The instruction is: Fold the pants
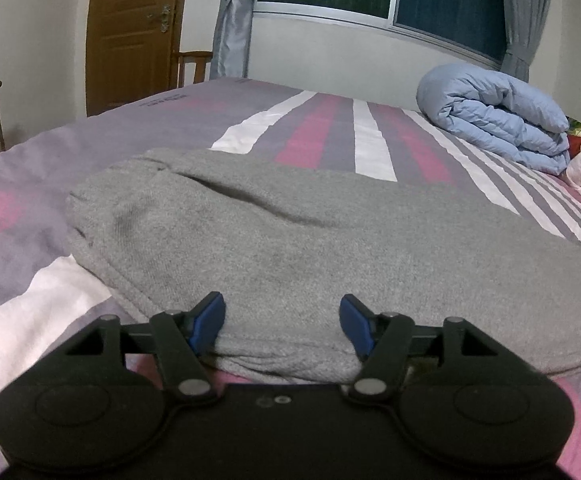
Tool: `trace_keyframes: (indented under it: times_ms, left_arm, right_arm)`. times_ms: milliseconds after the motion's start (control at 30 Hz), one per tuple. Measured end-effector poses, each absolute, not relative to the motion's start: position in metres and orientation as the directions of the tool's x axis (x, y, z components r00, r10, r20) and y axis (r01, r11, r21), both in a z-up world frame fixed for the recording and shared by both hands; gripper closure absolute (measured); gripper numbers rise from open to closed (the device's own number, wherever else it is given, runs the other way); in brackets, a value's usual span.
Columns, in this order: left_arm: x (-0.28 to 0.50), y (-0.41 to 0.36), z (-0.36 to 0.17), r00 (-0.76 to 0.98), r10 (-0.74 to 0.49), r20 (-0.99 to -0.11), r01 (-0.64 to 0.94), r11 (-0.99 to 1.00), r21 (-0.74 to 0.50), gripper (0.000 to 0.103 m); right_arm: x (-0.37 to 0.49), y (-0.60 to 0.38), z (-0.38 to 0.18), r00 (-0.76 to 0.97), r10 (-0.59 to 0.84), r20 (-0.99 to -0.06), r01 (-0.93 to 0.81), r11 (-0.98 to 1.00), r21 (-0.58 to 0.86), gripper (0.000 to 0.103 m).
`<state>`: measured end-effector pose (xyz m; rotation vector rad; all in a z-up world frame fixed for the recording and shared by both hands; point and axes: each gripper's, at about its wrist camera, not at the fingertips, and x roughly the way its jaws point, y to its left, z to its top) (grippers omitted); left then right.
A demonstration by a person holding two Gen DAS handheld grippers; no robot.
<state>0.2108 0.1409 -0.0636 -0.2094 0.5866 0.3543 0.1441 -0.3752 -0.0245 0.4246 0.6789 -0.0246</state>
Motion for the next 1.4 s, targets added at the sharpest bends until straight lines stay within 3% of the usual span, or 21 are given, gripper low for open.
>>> trace_keyframes:
  times_ms: [67, 167, 367, 633, 700, 733, 767, 833, 900, 933, 1067, 1400]
  left_arm:
    - [0.212, 0.141, -0.063, 0.773, 0.268, -0.574, -0.386, 0.918, -0.09, 0.047]
    - [0.213, 0.14, -0.063, 0.772, 0.271, -0.575, -0.386, 0.919, -0.086, 0.046]
    - [0.213, 0.14, -0.063, 0.773, 0.268, -0.574, -0.383, 0.919, -0.087, 0.046]
    - [0.213, 0.141, -0.063, 0.774, 0.268, -0.574, -0.38, 0.921, -0.084, 0.045]
    - [0.212, 0.141, -0.063, 0.774, 0.267, -0.574, -0.381, 0.921, -0.084, 0.045]
    - [0.212, 0.141, -0.063, 0.774, 0.268, -0.574, -0.381, 0.921, -0.083, 0.045]
    - [0.212, 0.14, -0.063, 0.773, 0.269, -0.574, -0.381, 0.921, -0.082, 0.045]
    - [0.213, 0.14, -0.063, 0.772, 0.27, -0.575, -0.382, 0.921, -0.08, 0.044]
    - [0.214, 0.139, -0.064, 0.769, 0.274, -0.577, -0.383, 0.921, -0.074, 0.044]
    - [0.214, 0.138, -0.064, 0.769, 0.275, -0.578, -0.383, 0.921, -0.072, 0.043]
    - [0.214, 0.138, -0.063, 0.768, 0.275, -0.579, -0.381, 0.922, -0.069, 0.043]
    - [0.213, 0.139, -0.064, 0.768, 0.275, -0.578, -0.379, 0.923, -0.065, 0.043]
  right_arm:
    - [0.144, -0.369, -0.014, 0.788, 0.113, -0.605, 0.104, 0.945, 0.311, 0.073]
    - [0.144, -0.349, 0.002, 0.803, 0.096, -0.588, 0.014, 0.984, 0.18, 0.064]
    - [0.137, -0.313, -0.002, 0.826, 0.036, -0.563, -0.122, 0.986, -0.116, 0.061]
    - [0.154, -0.31, -0.01, 0.849, 0.118, -0.515, -0.25, 0.949, -0.194, 0.061]
    - [0.167, -0.317, -0.01, 0.836, 0.156, -0.525, -0.262, 0.956, -0.133, 0.063]
    - [0.172, -0.322, -0.006, 0.833, 0.174, -0.526, -0.253, 0.964, -0.082, 0.08]
    - [0.175, -0.331, -0.003, 0.838, 0.194, -0.51, -0.226, 0.974, -0.002, 0.088]
    - [0.175, -0.366, 0.004, 0.856, 0.244, -0.455, -0.13, 0.955, 0.267, 0.088]
    - [0.176, -0.421, -0.013, 0.863, 0.275, -0.423, 0.046, 0.792, 0.609, 0.088]
    - [0.176, -0.445, -0.029, 0.868, 0.238, -0.435, 0.151, 0.708, 0.69, 0.088]
    - [0.18, -0.492, -0.066, 0.831, 0.218, -0.511, 0.279, 0.632, 0.723, 0.088]
    - [0.196, -0.504, -0.059, 0.838, 0.232, -0.495, 0.231, 0.67, 0.706, 0.088]
